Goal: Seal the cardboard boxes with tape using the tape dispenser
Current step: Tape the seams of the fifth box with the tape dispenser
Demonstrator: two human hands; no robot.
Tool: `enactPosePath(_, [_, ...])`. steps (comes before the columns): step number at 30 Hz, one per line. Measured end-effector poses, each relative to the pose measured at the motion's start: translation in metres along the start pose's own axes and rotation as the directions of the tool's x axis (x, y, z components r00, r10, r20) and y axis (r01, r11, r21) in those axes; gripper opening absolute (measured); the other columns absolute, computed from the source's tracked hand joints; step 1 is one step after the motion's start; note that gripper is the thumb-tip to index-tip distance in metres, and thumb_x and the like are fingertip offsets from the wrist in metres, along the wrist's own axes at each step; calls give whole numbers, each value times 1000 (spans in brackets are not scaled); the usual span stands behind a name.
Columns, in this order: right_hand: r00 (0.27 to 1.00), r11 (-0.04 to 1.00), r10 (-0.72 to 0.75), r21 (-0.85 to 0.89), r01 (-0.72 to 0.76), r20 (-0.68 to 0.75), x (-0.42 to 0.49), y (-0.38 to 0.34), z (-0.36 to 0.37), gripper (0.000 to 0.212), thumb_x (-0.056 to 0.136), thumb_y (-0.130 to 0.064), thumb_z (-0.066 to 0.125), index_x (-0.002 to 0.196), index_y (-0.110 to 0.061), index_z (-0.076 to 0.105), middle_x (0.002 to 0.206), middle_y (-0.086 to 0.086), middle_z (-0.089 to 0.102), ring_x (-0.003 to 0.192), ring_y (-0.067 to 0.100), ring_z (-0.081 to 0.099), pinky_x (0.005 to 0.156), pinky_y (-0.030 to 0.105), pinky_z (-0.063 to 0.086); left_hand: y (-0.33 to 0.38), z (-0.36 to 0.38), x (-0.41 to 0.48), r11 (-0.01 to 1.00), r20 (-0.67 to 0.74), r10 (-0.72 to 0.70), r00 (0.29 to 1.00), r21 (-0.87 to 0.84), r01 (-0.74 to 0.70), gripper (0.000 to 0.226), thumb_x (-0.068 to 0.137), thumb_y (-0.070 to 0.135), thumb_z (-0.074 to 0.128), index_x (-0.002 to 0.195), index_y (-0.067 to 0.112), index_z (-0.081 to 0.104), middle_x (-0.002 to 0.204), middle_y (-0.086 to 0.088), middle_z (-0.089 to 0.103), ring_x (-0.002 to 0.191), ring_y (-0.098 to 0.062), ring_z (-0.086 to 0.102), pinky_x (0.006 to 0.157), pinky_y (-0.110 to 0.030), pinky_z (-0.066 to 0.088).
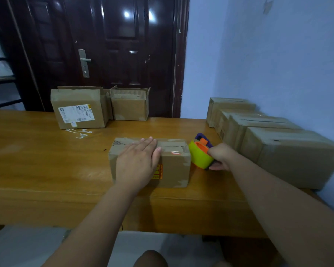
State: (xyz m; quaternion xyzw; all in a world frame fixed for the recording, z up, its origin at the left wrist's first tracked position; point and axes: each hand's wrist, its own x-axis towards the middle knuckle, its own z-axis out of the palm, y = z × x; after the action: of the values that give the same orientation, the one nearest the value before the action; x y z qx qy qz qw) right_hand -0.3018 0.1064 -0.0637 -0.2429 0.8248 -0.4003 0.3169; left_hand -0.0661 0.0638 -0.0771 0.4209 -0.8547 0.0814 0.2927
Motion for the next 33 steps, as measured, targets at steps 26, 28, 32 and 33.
enactPosePath(26, [925, 714, -329, 691, 113, 189, -44, -27, -25, 26, 85, -6, 59, 110, -11, 62, 103, 12, 68, 90, 26, 67, 81, 41, 56, 26, -6, 39, 986, 167, 100, 981, -150, -75, 35, 101, 27, 32, 115, 15, 62, 109, -4, 61, 101, -17, 50, 81, -26, 36])
enactPosePath(28, [924, 730, -358, 657, 187, 135, -45, -30, -22, 22, 86, -3, 58, 107, -5, 62, 92, 13, 68, 76, 21, 70, 74, 36, 58, 28, -5, 47, 967, 182, 127, 975, -243, -80, 31, 100, 22, 38, 116, 15, 64, 111, -6, 62, 103, -21, 54, 82, -29, 39])
enactPosePath(32, [902, 731, -431, 590, 342, 10, -42, -35, -20, 35, 82, 2, 62, 116, -2, 56, 82, 9, 64, 76, 23, 66, 81, 44, 57, 26, -9, 54, 935, 222, 109, 969, -355, -24, 33, 98, 10, 42, 121, 18, 63, 122, 0, 63, 114, -17, 54, 93, -28, 41])
enactPosePath(33, [896, 733, -443, 568, 375, -20, -43, -36, -19, 36, 81, 2, 62, 115, -6, 55, 82, 8, 62, 77, 23, 64, 84, 45, 55, 26, -10, 54, 920, 213, 79, 974, -392, 11, 34, 98, 8, 40, 123, 18, 61, 124, 1, 62, 116, -16, 53, 95, -28, 41])
